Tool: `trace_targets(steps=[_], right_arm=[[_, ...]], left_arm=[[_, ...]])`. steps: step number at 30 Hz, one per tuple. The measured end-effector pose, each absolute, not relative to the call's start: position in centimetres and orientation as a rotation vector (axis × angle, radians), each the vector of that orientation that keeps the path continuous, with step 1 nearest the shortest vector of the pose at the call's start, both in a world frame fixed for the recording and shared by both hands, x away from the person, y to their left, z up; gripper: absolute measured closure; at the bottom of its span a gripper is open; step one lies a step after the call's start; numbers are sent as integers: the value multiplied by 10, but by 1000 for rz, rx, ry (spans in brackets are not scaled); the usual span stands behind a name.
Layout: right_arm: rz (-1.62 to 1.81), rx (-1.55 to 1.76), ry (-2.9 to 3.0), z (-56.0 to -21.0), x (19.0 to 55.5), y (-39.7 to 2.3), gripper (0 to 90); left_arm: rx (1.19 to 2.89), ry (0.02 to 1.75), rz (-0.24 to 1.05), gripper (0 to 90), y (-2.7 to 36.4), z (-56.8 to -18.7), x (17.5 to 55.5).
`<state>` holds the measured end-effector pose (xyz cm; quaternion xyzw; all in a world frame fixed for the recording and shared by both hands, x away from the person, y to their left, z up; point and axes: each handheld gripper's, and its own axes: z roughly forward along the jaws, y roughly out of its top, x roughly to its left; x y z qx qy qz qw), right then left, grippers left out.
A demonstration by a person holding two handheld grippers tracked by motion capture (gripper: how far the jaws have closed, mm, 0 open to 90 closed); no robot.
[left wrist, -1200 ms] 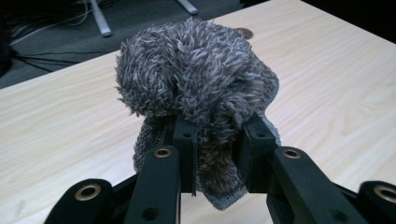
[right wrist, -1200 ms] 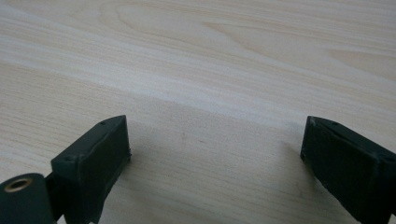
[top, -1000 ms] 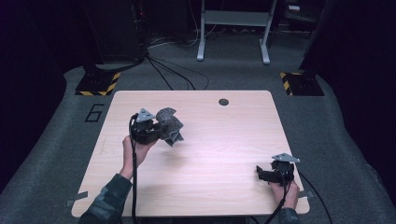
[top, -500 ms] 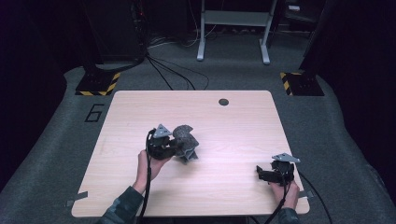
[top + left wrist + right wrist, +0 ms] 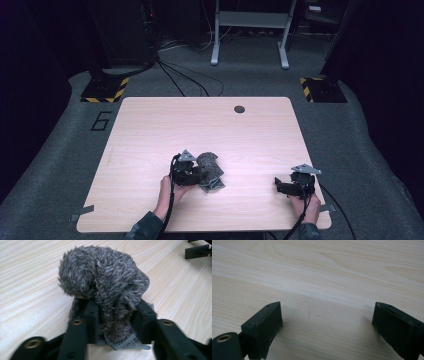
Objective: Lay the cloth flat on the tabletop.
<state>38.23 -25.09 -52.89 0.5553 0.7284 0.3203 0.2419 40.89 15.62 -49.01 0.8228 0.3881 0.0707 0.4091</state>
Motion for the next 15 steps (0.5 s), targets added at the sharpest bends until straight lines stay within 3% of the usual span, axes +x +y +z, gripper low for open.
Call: trace_targets(steps=[2,5,8,15], right_arm=[[876,1517,1993,-529,382,-251,88],[875,1510,1998,-529,382,-251,90],[876,1510,1996,-529,382,-251,99],[879,1495,2018,-527,379,-250,137]], left_arm=[[2065,984,184,501,158,-489,408],[2050,996,202,337,165,-484,405],[2032,1003,222,240,173,-479,398],[2032,971,260,198,177,-472,378]])
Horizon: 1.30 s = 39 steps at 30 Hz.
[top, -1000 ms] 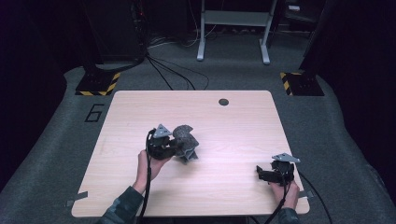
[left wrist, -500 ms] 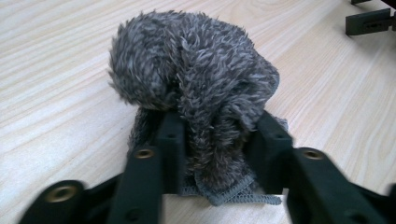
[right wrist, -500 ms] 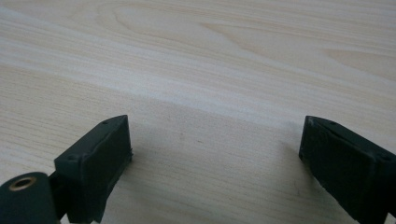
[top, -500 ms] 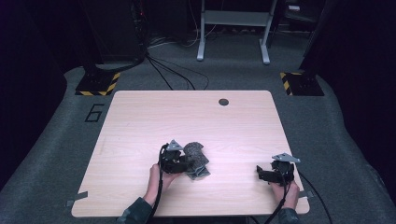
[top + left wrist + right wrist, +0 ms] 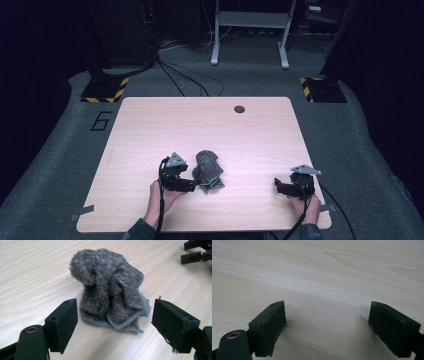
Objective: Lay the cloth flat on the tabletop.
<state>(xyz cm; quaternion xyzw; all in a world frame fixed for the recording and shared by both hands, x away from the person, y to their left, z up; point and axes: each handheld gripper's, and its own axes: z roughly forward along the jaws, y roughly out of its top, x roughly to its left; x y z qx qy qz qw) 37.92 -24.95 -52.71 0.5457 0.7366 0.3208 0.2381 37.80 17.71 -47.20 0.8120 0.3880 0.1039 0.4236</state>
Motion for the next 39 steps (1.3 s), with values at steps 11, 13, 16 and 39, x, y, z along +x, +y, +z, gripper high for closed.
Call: trace_targets(steps=[11,13,16,39], right_arm=[[1053,1373,2173,-500,360,-169,177],[1069,1351,2196,-500,359,-159,185],[1081,1252,2297,-500,357,-124,242],[1000,1119,2454,-509,371,-61,706]], left_arm=[[2087,913,228,280,153,-485,368],[2094,898,230,298,147,-485,367],[2115,886,254,344,141,-485,367],[2197,878,268,731,131,-503,377]])
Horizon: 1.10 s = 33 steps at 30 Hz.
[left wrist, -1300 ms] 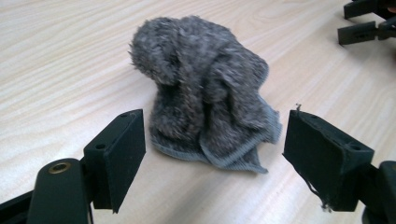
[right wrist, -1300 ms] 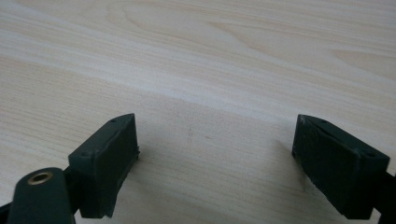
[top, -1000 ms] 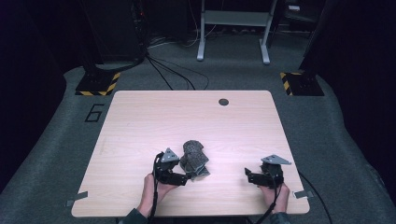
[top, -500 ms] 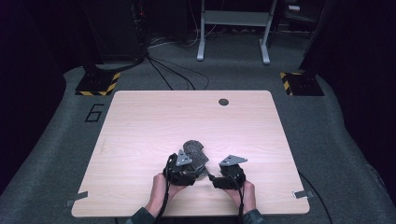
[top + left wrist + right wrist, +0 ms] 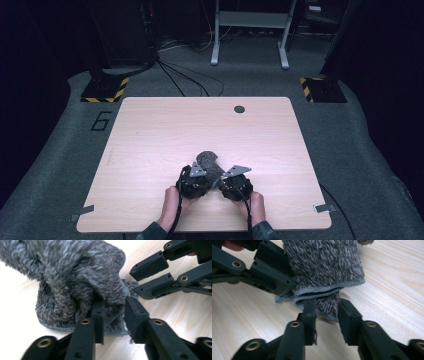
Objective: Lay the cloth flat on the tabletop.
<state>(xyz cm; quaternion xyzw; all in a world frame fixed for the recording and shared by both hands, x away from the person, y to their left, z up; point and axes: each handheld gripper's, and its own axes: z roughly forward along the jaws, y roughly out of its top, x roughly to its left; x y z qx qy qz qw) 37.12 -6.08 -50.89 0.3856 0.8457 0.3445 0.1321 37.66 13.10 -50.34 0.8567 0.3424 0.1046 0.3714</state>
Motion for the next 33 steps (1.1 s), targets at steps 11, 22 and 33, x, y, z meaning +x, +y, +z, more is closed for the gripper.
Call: trace_targets(steps=[11,22,33], right_arm=[[949,1077,2460,-513,369,-55,899],[1054,1130,2429,-503,367,-72,739],[935,1063,2495,-513,368,-39,624]], left_arm=[[2181,893,290,888,137,-512,377],[2105,919,279,890,154,-502,375],[2059,906,252,891,156,-493,372]])
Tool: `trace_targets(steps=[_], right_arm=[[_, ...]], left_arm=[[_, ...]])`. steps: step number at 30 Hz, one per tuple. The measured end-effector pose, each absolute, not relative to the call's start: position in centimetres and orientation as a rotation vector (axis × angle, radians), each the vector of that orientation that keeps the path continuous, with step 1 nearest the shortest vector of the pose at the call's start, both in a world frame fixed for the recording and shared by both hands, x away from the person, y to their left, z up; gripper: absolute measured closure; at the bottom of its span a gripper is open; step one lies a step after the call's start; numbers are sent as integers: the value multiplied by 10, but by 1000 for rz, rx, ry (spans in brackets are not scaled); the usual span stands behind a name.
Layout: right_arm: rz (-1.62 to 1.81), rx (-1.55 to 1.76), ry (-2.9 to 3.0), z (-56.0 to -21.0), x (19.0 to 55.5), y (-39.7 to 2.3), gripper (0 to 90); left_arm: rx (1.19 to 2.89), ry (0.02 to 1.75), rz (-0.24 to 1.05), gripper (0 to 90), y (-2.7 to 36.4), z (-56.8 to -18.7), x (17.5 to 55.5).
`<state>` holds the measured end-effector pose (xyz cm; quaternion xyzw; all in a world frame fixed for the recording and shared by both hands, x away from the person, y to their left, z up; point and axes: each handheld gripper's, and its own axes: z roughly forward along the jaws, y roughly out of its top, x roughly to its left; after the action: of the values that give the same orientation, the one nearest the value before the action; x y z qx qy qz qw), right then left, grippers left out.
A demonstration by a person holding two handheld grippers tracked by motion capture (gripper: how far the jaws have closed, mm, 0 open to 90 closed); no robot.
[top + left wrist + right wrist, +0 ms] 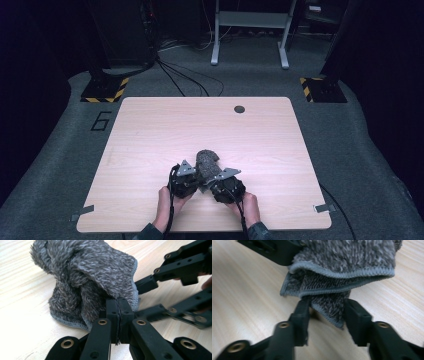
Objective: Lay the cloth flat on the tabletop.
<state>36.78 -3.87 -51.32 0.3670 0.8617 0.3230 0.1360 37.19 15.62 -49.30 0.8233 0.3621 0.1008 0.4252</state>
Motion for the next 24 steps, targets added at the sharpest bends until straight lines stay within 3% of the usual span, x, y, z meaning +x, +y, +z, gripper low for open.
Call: trace_targets(steps=[2,5,24], right_arm=[[939,1068,2464,-513,369,-39,739],[974,1068,2426,-509,368,-46,840],[1055,1211,2263,-482,370,-102,862]], left_arm=[[2050,914,250,892,158,-493,372],[2045,916,263,893,163,-492,373],[2003,989,341,894,199,-479,379]])
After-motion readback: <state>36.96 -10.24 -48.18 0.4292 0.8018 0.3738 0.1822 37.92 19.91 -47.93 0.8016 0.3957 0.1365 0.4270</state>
